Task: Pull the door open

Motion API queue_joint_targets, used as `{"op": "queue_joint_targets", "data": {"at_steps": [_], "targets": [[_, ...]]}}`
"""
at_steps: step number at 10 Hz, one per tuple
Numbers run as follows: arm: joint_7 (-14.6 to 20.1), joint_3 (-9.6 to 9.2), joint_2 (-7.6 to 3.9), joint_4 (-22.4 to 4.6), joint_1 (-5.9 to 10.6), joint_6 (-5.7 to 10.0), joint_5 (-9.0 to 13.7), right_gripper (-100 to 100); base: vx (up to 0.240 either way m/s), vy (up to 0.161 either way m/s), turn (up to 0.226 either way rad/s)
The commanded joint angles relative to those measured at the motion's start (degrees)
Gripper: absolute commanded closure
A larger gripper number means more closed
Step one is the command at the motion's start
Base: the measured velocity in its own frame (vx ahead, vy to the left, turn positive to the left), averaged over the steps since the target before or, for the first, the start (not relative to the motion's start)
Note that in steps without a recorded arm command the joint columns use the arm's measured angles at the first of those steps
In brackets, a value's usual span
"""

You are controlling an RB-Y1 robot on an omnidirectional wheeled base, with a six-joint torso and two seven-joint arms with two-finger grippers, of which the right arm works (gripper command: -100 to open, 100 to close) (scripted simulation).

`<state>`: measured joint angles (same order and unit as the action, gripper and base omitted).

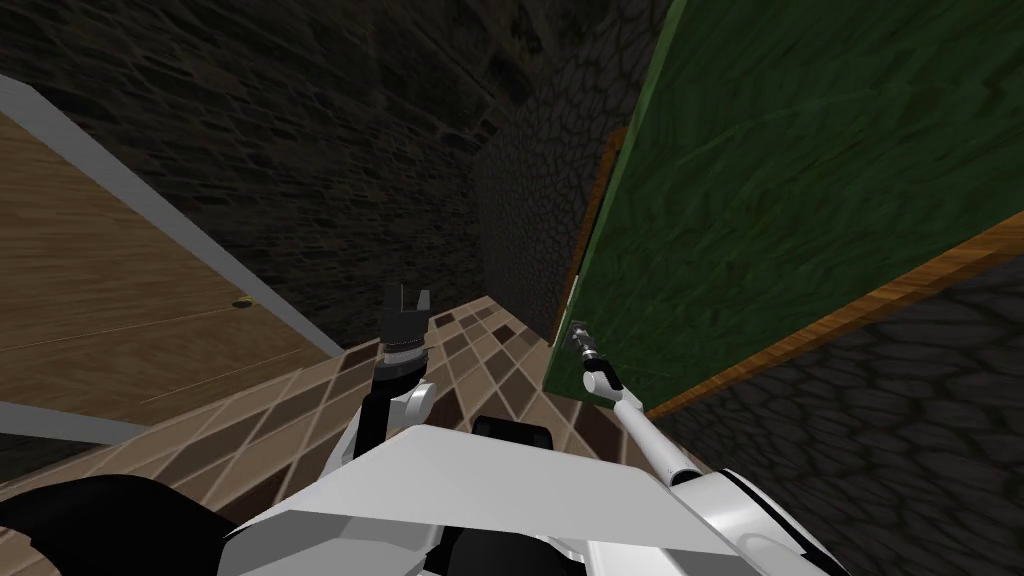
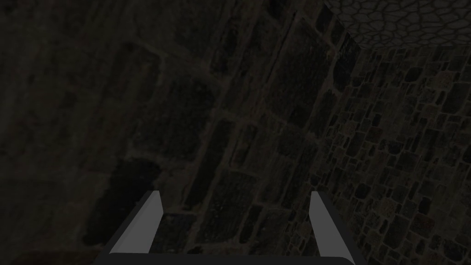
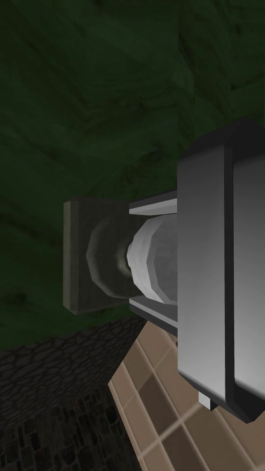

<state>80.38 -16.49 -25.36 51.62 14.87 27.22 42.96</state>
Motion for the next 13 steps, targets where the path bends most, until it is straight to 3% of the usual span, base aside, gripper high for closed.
{"op": "queue_joint_targets", "data": {"at_steps": [1,8,11,12,13], "targets": [[0.0,0.0,0.0,0.0,0.0,0.0,0.0,100,-0.074,-0.031,0.025],[4.7,-5.98,-3.48,3.0,-1.1,1.09,-0.8,100,-0.194,-0.085,0.088],[6.4,-7.97,-4.7,4.1,-1.45,1.49,-1.1,100,-0.197,-0.094,0.071],[6.0,-7.54,-4.48,3.7,-1.33,1.46,-1.1,100,-0.083,-0.04,0.026],[7.0,-8.83,-5.24,4.2,-1.64,1.8,-1.3,100,-0.109,-0.045,0.069]]}}
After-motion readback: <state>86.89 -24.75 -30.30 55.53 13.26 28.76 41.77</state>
